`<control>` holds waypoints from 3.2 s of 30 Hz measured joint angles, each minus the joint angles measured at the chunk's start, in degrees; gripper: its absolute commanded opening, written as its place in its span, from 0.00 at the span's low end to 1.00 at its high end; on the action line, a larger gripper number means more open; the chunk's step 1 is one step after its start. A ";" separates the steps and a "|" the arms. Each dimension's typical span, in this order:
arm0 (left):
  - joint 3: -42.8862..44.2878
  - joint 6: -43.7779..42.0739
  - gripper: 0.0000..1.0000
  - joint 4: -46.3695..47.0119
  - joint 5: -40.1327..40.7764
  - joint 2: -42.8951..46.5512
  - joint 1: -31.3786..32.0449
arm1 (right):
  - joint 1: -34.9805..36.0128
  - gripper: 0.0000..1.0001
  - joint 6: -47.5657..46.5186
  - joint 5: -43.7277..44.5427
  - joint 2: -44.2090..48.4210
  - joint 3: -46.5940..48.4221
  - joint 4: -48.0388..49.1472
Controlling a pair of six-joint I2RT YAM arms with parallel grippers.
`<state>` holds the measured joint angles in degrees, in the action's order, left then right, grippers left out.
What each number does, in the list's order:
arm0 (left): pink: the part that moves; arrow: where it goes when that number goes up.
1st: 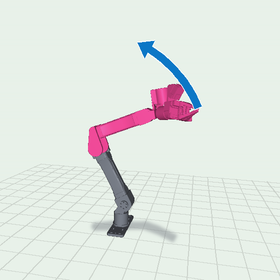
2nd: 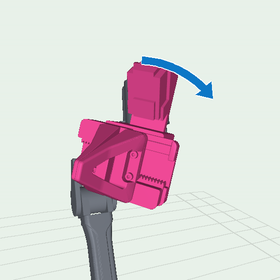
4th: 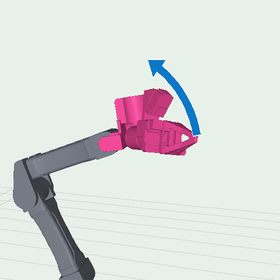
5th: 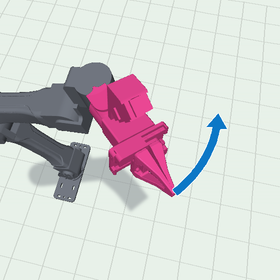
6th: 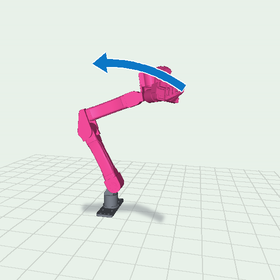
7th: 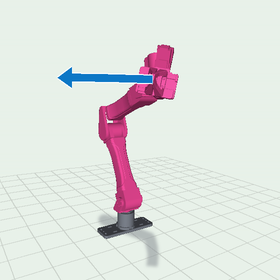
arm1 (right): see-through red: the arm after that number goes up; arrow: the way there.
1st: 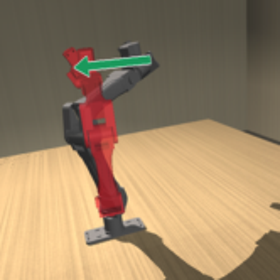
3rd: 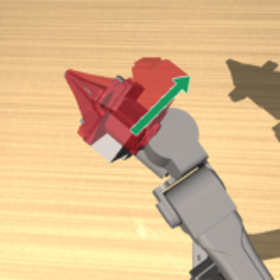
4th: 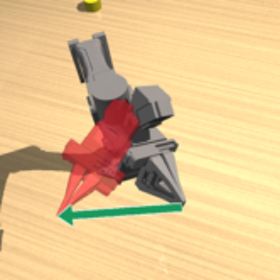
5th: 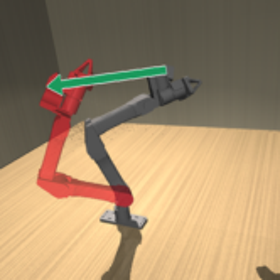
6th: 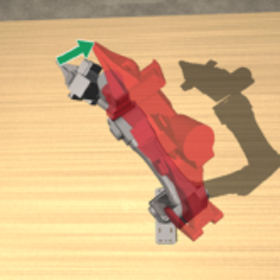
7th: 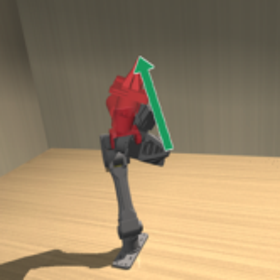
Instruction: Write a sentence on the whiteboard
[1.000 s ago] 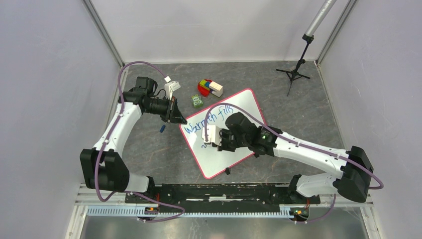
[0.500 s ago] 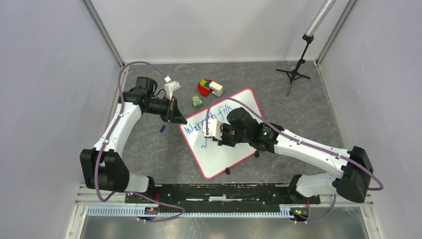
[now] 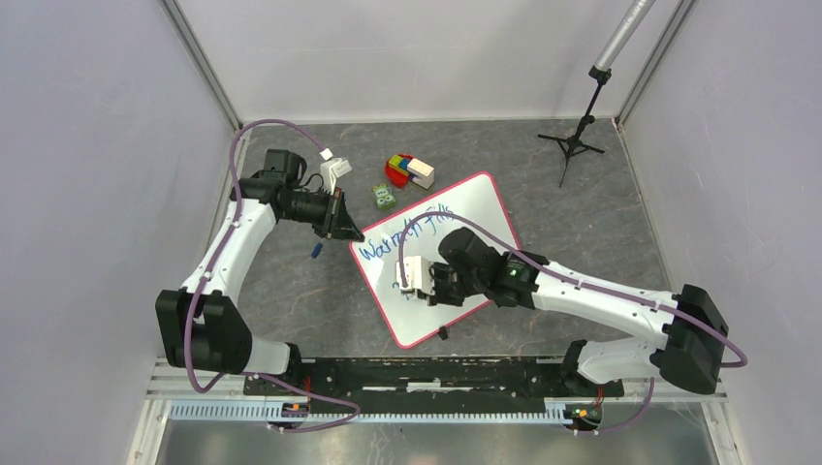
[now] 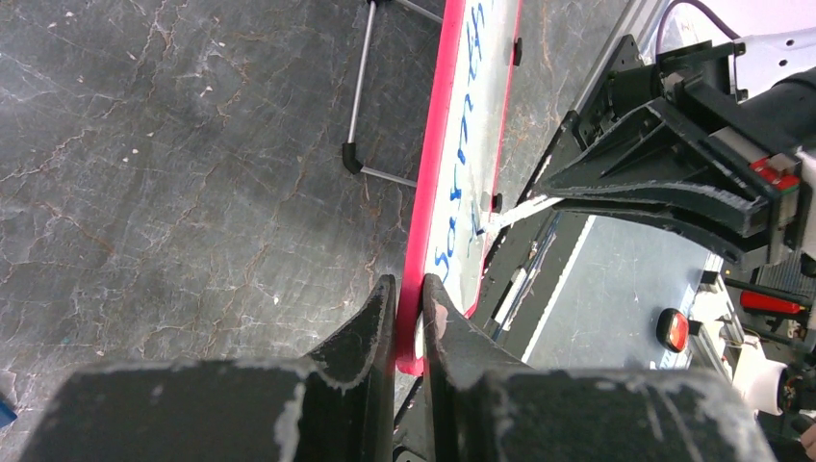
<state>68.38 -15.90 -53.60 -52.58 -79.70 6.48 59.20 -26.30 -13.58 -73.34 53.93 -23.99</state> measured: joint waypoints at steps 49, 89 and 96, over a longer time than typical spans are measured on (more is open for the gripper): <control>-0.31 0.00 0.02 0.24 0.11 0.74 0.09 | -2.58 0.00 1.77 0.55 0.15 2.14 0.00; -0.33 0.00 0.02 0.44 0.59 0.81 0.09 | -3.39 0.00 0.04 2.14 -0.76 4.63 -3.10; -0.33 0.00 0.02 0.42 0.59 0.81 0.11 | -3.32 0.00 0.07 2.01 -0.92 4.90 -3.08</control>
<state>68.05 -15.90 -53.19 -51.99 -78.89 6.59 55.88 -26.24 -11.57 -74.26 58.83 -27.07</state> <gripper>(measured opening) 0.174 0.146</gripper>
